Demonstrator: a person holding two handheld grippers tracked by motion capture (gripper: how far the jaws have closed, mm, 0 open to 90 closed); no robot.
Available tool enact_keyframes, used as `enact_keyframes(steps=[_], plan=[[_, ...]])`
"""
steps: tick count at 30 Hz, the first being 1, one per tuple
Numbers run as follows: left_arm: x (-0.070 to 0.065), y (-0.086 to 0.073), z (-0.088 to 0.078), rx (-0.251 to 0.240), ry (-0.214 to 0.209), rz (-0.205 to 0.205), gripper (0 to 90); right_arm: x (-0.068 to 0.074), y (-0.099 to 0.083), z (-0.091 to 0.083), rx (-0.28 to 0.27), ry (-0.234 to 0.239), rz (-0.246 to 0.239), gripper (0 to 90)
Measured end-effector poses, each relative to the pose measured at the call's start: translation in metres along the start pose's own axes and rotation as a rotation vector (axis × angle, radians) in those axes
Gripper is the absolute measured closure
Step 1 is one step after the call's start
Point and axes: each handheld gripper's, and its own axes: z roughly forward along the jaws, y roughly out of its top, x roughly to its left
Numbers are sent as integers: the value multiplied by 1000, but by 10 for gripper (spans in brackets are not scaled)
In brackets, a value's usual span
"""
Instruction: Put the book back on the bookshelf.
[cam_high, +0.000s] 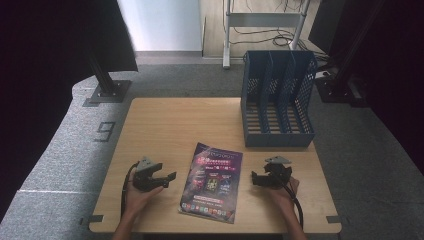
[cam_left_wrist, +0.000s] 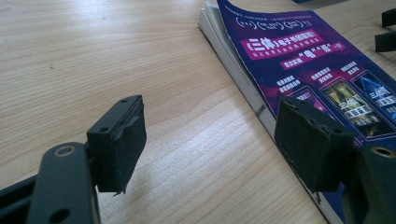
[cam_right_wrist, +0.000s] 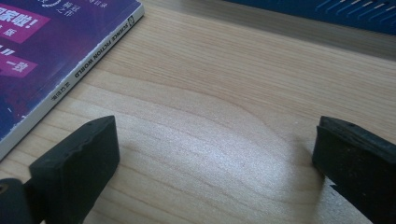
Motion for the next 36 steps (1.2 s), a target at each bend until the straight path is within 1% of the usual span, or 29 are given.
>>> enact_keyframes(steps=[1, 6, 7, 9, 10, 11, 13, 15, 18, 23, 25, 26, 30, 32, 33, 34, 35, 36], plan=[[1, 0, 1, 4, -4, -2, 253, 0, 0, -1, -2, -5, 1, 47], [1, 1, 3, 7, -4, 0, 253, -2, 0, -2, -7, -23, 2, 74], [2, 1, 2, 6, -5, 0, 252, -2, 1, -3, -14, -44, -2, 85], [1, 1, 2, 3, -2, -4, 253, -1, 1, -4, -17, -43, 1, 86], [1, 1, 3, 2, -2, -5, 252, -1, 1, -6, -30, -30, 8, 92], [1, 1, 4, -1, -1, -8, 252, -1, 1, -6, -30, -30, 8, 92], [0, 2, 7, -4, -11, -22, 253, 0, 2, -8, -45, -16, 10, 99], [-3, 5, 12, 0, -18, -9, 253, 0, 4, -10, -67, -4, 14, 109], [-3, 6, 13, 2, -21, -3, 253, -1, 4, -12, -78, 6, 26, 113], [-3, 6, 13, 6, -27, -3, 254, -3, 5, -15, -98, 24, 37, 125], [-2, 6, 14, 11, -26, -3, 254, -3, 6, -15, -111, 46, 54, 130], [-2, 5, 14, 15, -21, -4, 252, -1, 9, -17, -120, 57, 63, 132], [2, 4, 15, 36, -15, -29, 245, 7, 12, -22, -141, 70, 61, 136], [2, 4, 15, 36, -17, -29, 245, 10, 13, -23, -142, 75, 57, 137], [2, 4, 15, 35, -17, -28, 245, 16, 17, -23, -148, 80, 44, 137], [2, 4, 15, 33, -17, -27, 245, 19, 19, -23, -153, 88, 43, 138], [2, 5, 14, 31, -17, -26, 245, 19, 19, -23, -153, 88, 43, 138], [2, 5, 14, 30, -18, -26, 245, 23, 21, -23, -157, 95, 37, 139]])
